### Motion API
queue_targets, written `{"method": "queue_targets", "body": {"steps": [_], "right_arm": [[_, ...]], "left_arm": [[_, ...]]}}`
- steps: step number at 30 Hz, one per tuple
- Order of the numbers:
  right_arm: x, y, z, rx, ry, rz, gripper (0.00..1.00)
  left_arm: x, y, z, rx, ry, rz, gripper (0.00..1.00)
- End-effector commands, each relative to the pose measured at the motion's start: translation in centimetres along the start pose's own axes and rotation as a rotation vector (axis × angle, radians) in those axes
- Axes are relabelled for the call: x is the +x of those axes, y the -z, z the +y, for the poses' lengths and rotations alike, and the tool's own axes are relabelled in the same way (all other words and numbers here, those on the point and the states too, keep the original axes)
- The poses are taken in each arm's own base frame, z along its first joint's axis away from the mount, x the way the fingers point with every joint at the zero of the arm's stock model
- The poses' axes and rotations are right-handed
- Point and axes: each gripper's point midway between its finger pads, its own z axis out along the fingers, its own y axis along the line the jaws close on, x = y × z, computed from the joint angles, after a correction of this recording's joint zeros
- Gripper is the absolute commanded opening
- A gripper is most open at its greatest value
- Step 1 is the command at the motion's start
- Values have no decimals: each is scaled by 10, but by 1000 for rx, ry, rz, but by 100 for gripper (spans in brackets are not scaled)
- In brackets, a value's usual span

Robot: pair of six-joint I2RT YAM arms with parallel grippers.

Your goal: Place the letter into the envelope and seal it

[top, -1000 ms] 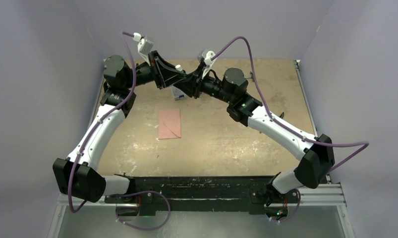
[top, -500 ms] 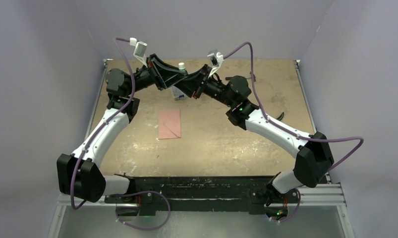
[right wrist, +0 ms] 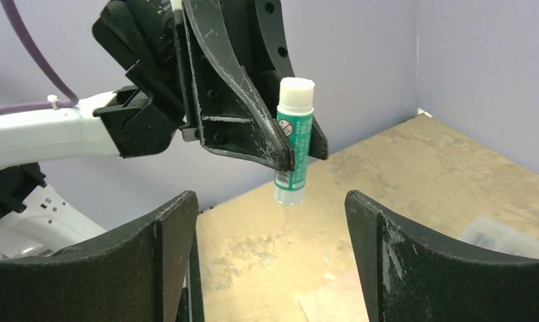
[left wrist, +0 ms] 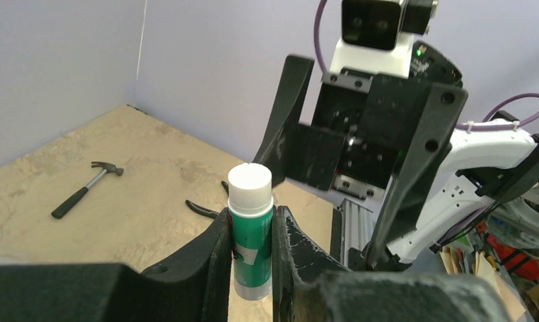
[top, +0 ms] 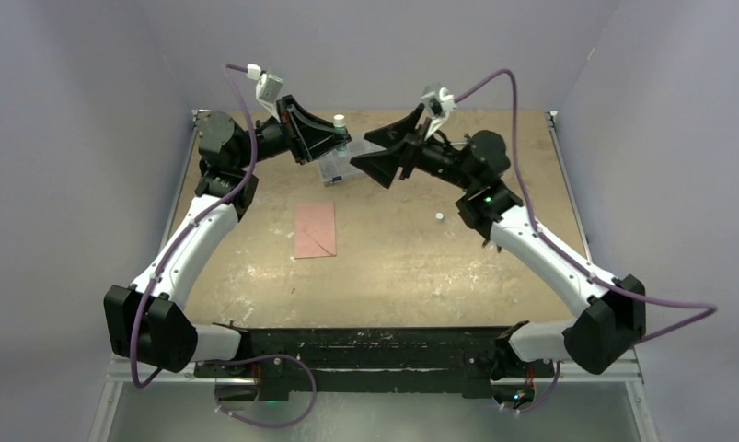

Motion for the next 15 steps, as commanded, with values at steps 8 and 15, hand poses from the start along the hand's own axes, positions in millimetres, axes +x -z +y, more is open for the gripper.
{"method": "queue_targets", "body": {"steps": [8, 15], "right_arm": [[-40, 5, 7, -46, -33, -22, 69], [-54, -5, 29, -214, -77, -95, 60]], "left_arm": [[-2, 5, -42, 220, -125, 119, 0], [-2, 5, -47, 238, -110, 124, 0]]}}
